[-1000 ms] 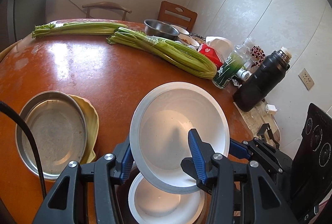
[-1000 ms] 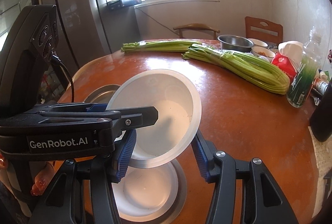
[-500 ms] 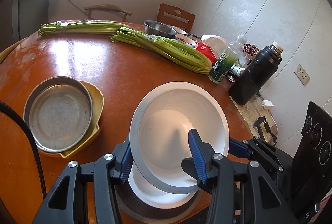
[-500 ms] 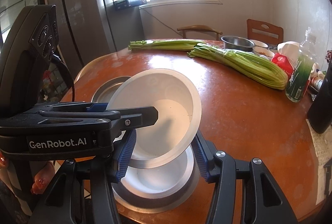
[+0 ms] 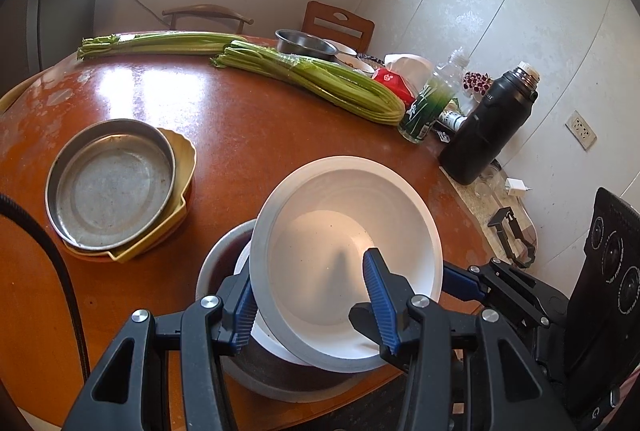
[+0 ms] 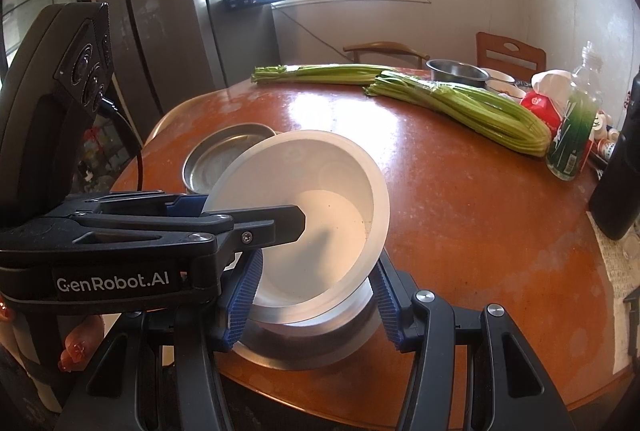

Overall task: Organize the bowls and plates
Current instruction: 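Open the left tool to release the second white bowl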

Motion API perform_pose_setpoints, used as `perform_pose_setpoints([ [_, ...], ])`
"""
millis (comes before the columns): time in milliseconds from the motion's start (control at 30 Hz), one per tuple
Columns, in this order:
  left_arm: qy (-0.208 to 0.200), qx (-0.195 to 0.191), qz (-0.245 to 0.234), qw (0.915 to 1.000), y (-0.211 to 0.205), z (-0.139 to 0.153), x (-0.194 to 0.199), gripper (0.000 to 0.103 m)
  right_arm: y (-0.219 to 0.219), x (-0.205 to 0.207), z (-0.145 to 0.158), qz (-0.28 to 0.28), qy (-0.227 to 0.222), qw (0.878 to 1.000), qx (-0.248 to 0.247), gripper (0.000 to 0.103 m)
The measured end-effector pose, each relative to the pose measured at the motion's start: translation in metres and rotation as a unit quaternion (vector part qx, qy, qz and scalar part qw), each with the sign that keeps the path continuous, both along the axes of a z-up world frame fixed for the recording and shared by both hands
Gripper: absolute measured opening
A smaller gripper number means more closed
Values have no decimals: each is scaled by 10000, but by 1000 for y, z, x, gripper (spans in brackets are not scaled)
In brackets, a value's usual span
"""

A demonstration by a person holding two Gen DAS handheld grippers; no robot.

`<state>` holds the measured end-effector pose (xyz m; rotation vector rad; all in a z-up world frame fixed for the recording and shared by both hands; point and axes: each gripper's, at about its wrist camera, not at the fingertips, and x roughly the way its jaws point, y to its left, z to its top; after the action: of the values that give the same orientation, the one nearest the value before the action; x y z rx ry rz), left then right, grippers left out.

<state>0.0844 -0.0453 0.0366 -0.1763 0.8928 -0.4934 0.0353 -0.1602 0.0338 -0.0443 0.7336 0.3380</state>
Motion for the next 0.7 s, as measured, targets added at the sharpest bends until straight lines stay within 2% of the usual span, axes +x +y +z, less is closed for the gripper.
perform_pose_setpoints([
  [400,217,51,12,9998,2,-19,-2,49,2,3,-18,33,343,9994,56,56],
  [700,219,146,164,9995,10,-26,1,50,-1,7,-26,-138,369,9992,-99,56],
])
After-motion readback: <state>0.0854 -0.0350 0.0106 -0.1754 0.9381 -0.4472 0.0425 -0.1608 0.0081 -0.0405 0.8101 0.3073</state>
